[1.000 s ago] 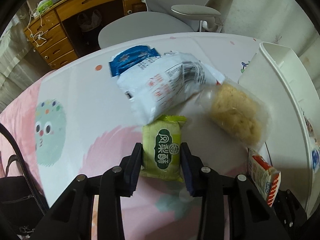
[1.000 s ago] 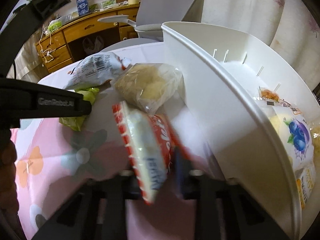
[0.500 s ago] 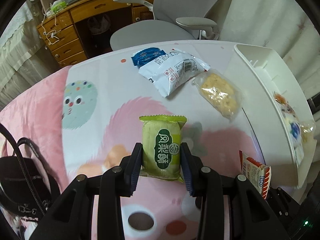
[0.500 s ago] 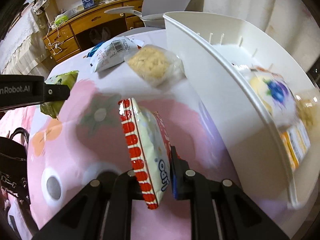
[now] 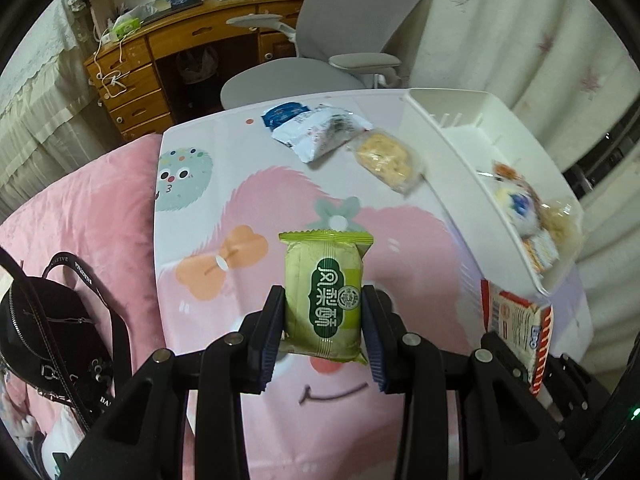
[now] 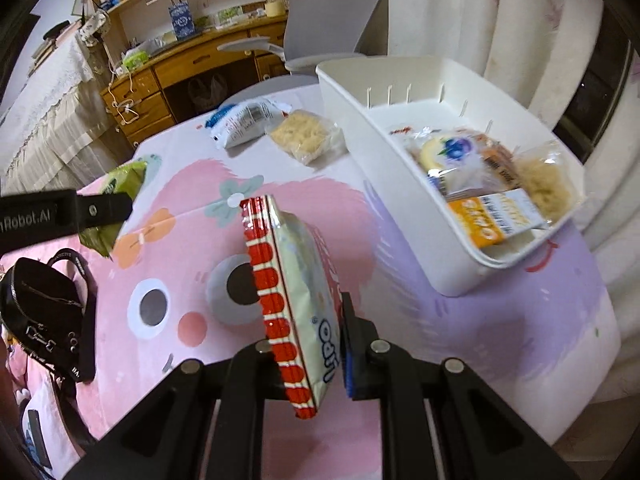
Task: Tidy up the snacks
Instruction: 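Carry the green packet and Cookies packet over the white tray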
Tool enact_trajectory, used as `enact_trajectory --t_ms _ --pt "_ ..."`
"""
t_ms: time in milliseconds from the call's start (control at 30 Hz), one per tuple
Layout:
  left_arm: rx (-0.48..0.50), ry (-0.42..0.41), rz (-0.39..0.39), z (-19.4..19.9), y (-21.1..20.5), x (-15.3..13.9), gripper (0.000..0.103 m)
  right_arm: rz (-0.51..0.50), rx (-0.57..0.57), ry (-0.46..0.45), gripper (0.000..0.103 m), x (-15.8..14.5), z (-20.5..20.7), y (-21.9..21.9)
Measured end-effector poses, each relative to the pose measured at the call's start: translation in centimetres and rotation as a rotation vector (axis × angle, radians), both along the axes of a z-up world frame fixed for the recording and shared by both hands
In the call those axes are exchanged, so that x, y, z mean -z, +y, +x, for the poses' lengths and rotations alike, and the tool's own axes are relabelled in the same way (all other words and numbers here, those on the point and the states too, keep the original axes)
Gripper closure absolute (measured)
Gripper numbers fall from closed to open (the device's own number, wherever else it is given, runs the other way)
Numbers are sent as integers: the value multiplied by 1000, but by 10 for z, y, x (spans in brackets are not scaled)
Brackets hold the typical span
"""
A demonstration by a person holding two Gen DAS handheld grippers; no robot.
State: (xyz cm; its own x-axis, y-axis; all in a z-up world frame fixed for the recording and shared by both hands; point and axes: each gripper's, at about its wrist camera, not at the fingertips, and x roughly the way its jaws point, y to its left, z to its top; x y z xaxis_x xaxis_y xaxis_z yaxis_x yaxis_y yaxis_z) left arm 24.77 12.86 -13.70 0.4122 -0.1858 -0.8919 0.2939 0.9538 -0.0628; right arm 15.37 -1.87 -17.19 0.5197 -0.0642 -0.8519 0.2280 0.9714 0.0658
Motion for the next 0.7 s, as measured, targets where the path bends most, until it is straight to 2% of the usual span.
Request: enact_trajectory --t_ms 167,300,533,700 --pt "60 -23 -20 -26 -9 -19 67 -1 -14 -42 89 -28 -21 -8" --pt "71 -30 -29 -38 -15 -28 67 -22 -29 -72 89 -47 -31 -18" --pt "108 -27 -41 -61 -44 -36 67 -18 -46 -85 89 -61 -38 -52" --pt "48 -22 -51 -75 -67 -40 67 -10 -101 -78 89 -64 -35 -89"
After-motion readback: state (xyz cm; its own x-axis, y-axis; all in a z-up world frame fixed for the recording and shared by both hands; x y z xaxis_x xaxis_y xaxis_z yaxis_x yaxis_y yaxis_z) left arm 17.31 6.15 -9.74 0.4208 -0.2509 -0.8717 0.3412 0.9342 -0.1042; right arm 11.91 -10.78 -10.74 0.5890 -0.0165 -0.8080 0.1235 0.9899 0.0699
